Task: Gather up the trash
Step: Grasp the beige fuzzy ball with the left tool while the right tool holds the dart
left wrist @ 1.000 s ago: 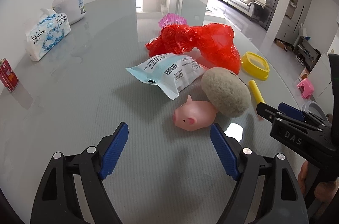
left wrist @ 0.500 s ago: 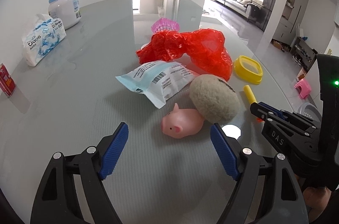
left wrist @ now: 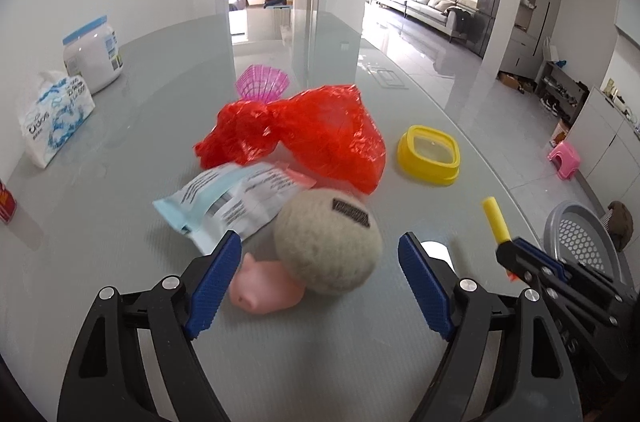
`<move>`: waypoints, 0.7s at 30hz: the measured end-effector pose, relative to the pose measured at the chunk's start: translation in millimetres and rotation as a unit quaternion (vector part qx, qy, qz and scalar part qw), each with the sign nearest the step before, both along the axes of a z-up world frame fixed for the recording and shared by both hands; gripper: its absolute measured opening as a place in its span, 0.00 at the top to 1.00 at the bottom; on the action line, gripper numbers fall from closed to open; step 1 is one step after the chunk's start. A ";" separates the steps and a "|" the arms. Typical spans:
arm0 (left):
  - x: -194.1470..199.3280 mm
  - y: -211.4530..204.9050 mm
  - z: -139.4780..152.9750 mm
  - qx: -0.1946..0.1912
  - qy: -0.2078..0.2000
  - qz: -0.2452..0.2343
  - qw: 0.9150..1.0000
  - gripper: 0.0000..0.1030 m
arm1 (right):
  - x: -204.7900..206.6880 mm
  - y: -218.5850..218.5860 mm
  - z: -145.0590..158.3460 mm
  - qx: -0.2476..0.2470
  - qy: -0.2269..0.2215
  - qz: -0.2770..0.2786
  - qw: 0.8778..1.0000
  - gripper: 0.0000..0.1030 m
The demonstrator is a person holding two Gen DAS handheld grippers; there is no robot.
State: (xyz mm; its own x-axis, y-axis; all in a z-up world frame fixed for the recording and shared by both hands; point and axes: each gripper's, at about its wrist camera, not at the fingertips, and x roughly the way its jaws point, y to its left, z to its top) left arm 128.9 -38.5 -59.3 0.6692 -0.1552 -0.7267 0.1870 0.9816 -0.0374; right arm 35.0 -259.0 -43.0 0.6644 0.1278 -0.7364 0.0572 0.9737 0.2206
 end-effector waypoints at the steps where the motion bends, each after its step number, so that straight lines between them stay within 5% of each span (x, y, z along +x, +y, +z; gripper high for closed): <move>1: 2.5 -4.9 -1.7 0.006 -0.001 0.000 1.000 0.23 | 0.3 0.0 0.2 0.003 0.001 0.000 1.000 0.88; 7: 9.5 -20.2 -16.4 0.031 0.011 -0.007 0.999 0.28 | -1.9 -1.6 -2.1 0.017 0.005 -0.002 1.000 0.88; 12: 10.7 -18.9 -20.3 0.031 0.020 -0.008 0.999 0.48 | -4.1 -2.1 -1.2 0.022 0.004 -0.003 1.000 0.88; 21: -7.9 -12.7 -2.0 0.014 0.000 -0.016 1.000 0.51 | -17.6 -6.1 8.1 0.025 -0.005 -0.006 1.000 0.88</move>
